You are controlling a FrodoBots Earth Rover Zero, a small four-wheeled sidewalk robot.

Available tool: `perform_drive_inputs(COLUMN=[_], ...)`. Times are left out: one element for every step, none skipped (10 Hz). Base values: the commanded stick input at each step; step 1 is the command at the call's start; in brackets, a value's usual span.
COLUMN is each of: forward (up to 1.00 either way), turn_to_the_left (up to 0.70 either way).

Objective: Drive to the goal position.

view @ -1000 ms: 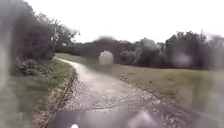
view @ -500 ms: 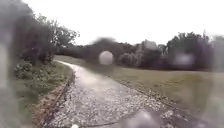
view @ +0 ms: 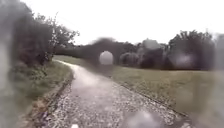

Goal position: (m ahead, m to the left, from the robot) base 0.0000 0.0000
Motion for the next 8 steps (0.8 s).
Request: perform_drive_inputs(forward=[0.7,0.7,0.7,0.7,0.7,0.7,0.7,0.7], turn_to_the_left=[0.35,0.35,0.35,0.35,0.35,0.35,0.35,0.35])
